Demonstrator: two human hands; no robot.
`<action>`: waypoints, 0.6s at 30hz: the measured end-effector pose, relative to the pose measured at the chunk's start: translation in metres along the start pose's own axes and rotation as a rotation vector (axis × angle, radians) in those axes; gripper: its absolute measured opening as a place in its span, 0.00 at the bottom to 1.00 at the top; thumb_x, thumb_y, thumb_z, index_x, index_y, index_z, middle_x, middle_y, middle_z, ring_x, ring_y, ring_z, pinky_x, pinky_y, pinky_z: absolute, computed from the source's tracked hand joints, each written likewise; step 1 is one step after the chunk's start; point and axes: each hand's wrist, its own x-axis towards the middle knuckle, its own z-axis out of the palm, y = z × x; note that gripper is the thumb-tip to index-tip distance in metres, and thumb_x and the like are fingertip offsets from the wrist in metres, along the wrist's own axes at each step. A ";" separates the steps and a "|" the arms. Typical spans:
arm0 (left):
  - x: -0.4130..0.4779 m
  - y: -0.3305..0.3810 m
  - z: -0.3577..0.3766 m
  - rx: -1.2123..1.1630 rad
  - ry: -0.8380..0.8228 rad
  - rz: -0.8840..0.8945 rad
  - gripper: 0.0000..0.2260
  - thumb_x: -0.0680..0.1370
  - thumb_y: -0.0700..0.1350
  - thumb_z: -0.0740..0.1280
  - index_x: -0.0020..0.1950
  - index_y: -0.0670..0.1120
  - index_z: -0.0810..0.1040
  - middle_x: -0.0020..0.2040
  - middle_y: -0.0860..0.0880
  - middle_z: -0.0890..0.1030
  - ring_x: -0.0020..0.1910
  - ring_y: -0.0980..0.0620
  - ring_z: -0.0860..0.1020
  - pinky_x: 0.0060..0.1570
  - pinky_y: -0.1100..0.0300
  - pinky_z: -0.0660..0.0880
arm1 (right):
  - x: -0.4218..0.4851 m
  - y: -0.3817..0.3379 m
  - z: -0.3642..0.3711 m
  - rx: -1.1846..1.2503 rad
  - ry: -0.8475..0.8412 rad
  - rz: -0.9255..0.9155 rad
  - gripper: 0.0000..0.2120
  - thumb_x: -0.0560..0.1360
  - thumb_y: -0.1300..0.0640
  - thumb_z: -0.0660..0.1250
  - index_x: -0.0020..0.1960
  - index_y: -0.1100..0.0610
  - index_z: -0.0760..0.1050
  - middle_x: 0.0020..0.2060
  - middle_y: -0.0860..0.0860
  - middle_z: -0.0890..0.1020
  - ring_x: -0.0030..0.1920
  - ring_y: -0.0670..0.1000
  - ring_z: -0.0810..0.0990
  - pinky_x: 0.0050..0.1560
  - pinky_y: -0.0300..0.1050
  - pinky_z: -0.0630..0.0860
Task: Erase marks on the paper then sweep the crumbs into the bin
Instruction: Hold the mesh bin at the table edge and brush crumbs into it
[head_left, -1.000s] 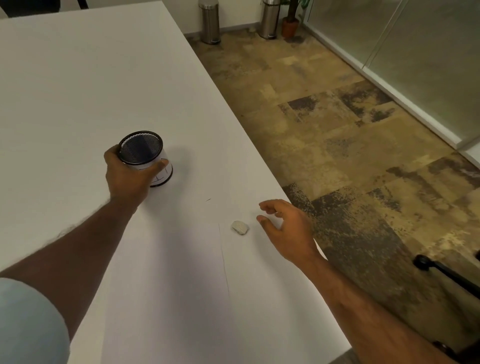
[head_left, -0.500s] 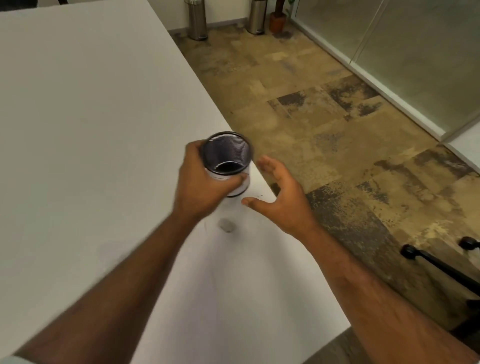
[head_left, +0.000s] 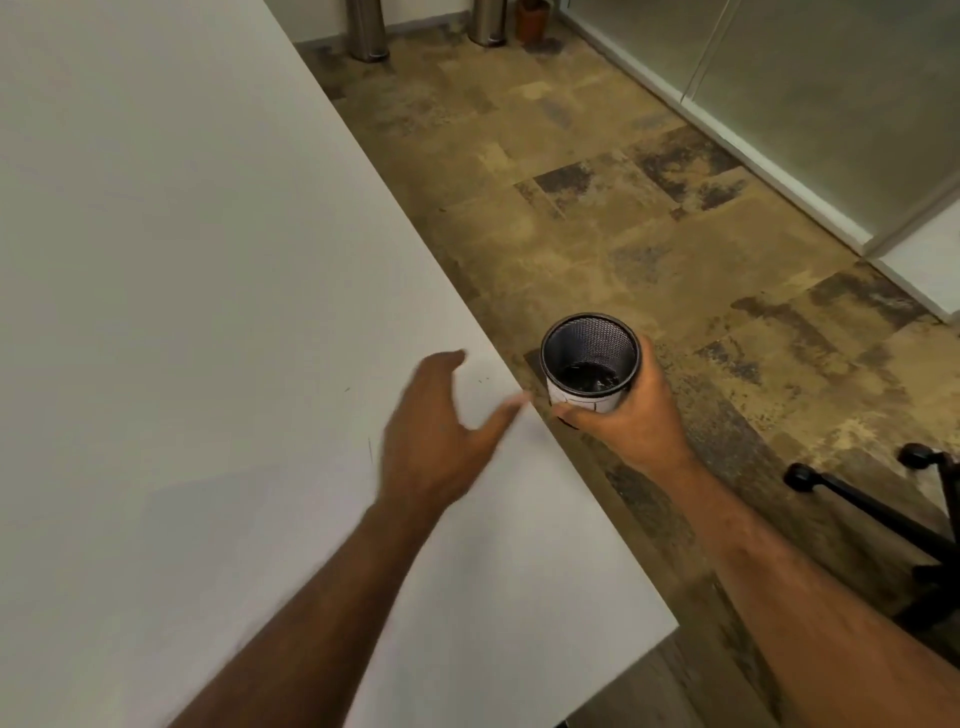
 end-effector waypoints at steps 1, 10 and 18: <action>-0.004 -0.015 -0.004 0.098 0.069 -0.041 0.36 0.72 0.68 0.65 0.72 0.46 0.70 0.71 0.49 0.73 0.69 0.49 0.71 0.66 0.57 0.66 | -0.001 0.013 -0.005 -0.051 -0.009 0.015 0.43 0.57 0.56 0.84 0.67 0.54 0.67 0.60 0.48 0.77 0.59 0.46 0.76 0.56 0.36 0.76; 0.018 -0.075 -0.001 0.582 -0.092 -0.362 0.54 0.71 0.77 0.44 0.78 0.34 0.41 0.80 0.35 0.42 0.79 0.39 0.42 0.78 0.45 0.43 | 0.000 0.080 0.002 -0.204 -0.102 0.087 0.43 0.56 0.58 0.84 0.66 0.52 0.67 0.57 0.46 0.76 0.57 0.46 0.76 0.56 0.43 0.74; 0.019 -0.016 0.055 0.638 -0.237 -0.206 0.53 0.72 0.76 0.44 0.78 0.34 0.39 0.79 0.35 0.39 0.79 0.40 0.40 0.77 0.47 0.40 | 0.013 0.092 0.011 -0.262 -0.165 0.075 0.44 0.56 0.49 0.82 0.66 0.49 0.66 0.58 0.46 0.78 0.56 0.47 0.78 0.52 0.46 0.77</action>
